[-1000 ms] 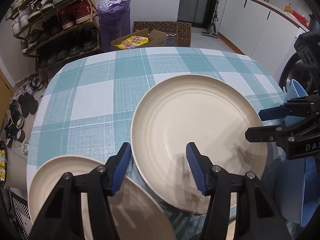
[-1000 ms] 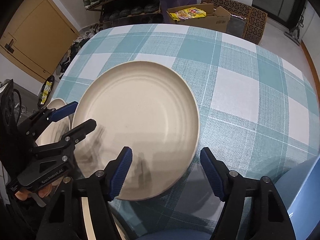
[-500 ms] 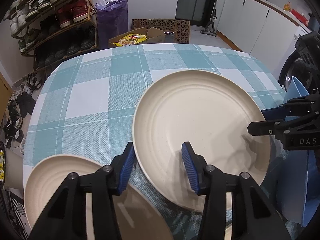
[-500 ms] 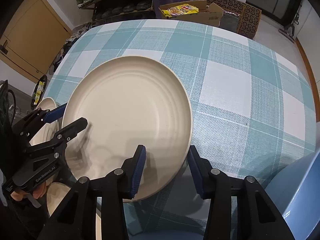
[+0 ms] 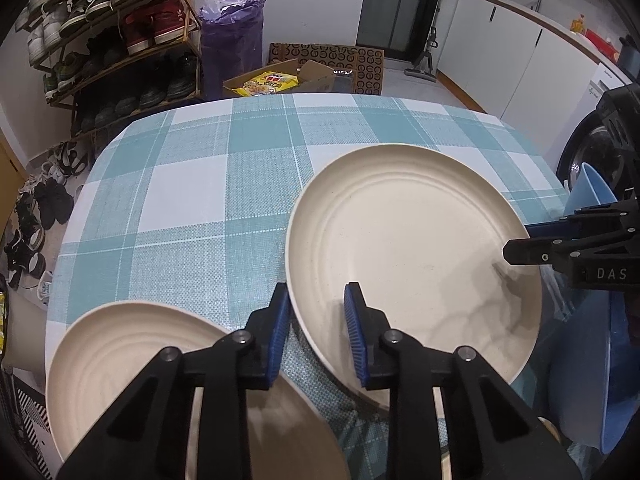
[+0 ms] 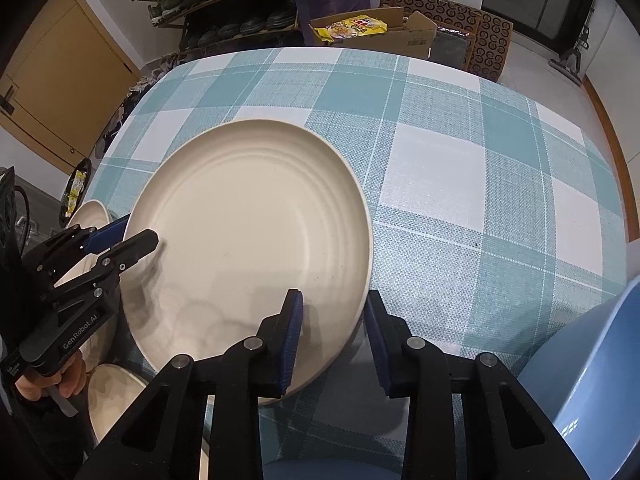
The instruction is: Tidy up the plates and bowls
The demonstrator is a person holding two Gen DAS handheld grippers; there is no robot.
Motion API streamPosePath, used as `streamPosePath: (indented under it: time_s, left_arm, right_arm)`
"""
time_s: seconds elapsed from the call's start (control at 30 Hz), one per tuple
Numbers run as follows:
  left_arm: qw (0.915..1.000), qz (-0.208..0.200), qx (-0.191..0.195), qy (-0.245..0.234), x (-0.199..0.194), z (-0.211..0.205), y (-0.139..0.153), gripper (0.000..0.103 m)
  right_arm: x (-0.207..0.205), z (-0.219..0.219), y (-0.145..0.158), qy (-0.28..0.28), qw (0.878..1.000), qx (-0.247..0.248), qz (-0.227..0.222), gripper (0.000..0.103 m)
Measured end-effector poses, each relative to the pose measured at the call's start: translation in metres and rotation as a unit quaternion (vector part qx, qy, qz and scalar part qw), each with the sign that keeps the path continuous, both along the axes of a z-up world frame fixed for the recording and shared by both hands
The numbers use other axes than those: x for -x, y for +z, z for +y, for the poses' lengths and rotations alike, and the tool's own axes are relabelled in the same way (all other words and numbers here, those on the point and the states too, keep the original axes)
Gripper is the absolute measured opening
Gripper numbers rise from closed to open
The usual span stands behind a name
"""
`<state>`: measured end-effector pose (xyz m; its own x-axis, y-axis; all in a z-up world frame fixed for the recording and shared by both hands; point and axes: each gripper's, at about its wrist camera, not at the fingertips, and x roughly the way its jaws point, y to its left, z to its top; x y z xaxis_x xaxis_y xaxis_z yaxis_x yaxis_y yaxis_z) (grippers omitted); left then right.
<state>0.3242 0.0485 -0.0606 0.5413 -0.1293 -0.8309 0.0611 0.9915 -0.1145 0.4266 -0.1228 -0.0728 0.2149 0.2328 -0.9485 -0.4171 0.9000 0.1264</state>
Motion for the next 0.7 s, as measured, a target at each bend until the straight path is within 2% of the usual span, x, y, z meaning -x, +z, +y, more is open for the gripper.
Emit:
streamPosePath:
  time_s: [0.3,0.7]
  left_arm:
    - [0.9999,-0.013,0.004,0.008,0.007,0.004,0.012,0.026]
    - [0.9992,-0.035,0.006,0.017,0.024,0.009,0.033,0.026]
  right_arm:
    - [0.008,-0.001,0.014,0.003,1.000,-0.004,-0.026,0.026]
    - [0.025,-0.001,0.038,0.011,0.999,-0.023,-0.046,0.025]
